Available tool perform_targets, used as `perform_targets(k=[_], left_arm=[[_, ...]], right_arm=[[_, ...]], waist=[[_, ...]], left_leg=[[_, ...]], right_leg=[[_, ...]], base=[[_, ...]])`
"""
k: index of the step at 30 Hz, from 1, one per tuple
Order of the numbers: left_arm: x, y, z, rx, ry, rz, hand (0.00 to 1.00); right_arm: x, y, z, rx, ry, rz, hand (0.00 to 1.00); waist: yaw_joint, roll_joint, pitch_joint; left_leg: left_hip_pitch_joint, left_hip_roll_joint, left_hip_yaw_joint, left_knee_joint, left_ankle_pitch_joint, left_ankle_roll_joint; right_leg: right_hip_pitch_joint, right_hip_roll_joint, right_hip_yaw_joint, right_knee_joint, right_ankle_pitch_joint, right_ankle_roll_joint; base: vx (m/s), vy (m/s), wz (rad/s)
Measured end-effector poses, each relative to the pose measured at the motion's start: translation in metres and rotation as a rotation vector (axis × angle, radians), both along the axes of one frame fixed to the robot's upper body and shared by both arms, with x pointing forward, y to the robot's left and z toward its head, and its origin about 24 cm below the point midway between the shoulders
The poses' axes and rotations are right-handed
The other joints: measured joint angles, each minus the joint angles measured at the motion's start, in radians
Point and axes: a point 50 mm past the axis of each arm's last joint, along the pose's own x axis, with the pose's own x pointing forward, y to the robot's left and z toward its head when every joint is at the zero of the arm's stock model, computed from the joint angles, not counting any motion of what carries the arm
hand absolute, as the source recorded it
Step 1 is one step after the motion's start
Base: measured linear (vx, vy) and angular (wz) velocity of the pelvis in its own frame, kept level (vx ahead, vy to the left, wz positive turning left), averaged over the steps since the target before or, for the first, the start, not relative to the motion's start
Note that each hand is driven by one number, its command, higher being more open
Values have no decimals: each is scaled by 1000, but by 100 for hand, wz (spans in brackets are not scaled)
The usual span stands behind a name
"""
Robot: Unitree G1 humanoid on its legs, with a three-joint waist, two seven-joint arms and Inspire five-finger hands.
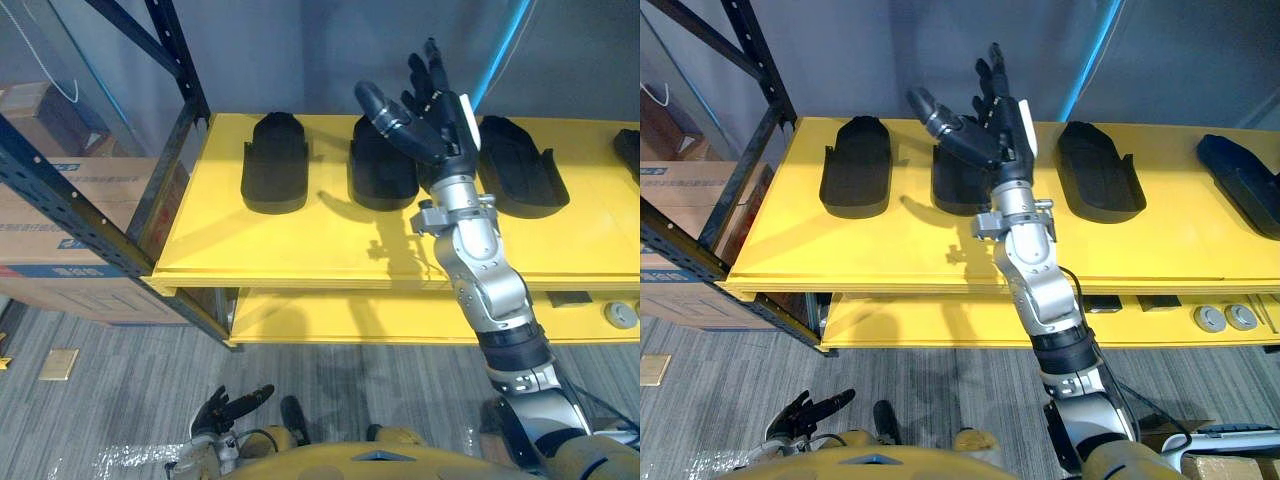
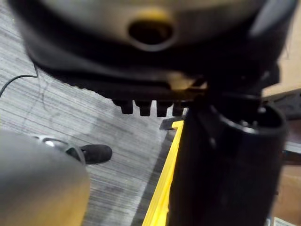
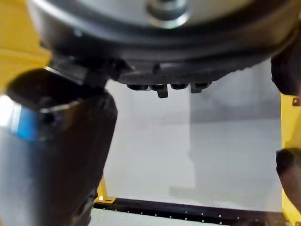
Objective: Walk over and take three plastic housings, then place them on the shelf
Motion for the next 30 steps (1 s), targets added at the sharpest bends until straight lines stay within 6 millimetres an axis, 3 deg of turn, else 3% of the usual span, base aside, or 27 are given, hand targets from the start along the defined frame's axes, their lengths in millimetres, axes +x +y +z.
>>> perform_targets(k=[4,11,19,24,26,30], left_arm=[[0,0,0,2,2,-3,100],[-9,3,-1,6,23,-2,100],[-9,1,-1,-1,22,-27,100],[8,-3,4,-10,-41,-67,100],[21,-8,7,-18,-77,-96,100],[35,-9,14,-18,-137,-107,100]], right_arm=[[6,8,-3,18,40,-63,100],[18,11,-32,0,217,-122,100],[32,3,-47,-19,314,-218,100],[43,1,-14,-38,202,-255,100],[46,-2,4,-57,138,-269,100],[47,-4,16,-93,93,-272,100]], waist=[[16,10,6],[33,9,10],[55,16,37],[49,44,114],[50,68,165],[50,81,205]], left_leg=[[-17,-3,-27,0,14,1],[-40,-3,-48,1,35,17],[-42,-1,-55,1,40,18],[-77,8,-67,1,51,8],[-90,8,-73,1,56,3],[-121,7,-77,2,66,2]], right_leg=[[-4,1,-22,3,-1,-2],[-4,6,-42,-28,21,-2],[-3,13,-47,-27,23,-2],[-37,16,-53,-19,28,-8],[-62,15,-55,8,28,-9],[-110,13,-54,46,19,-11]], base=[[-26,14,19],[10,4,9],[1,0,1],[-41,18,7],[-43,29,5],[-13,21,2]])
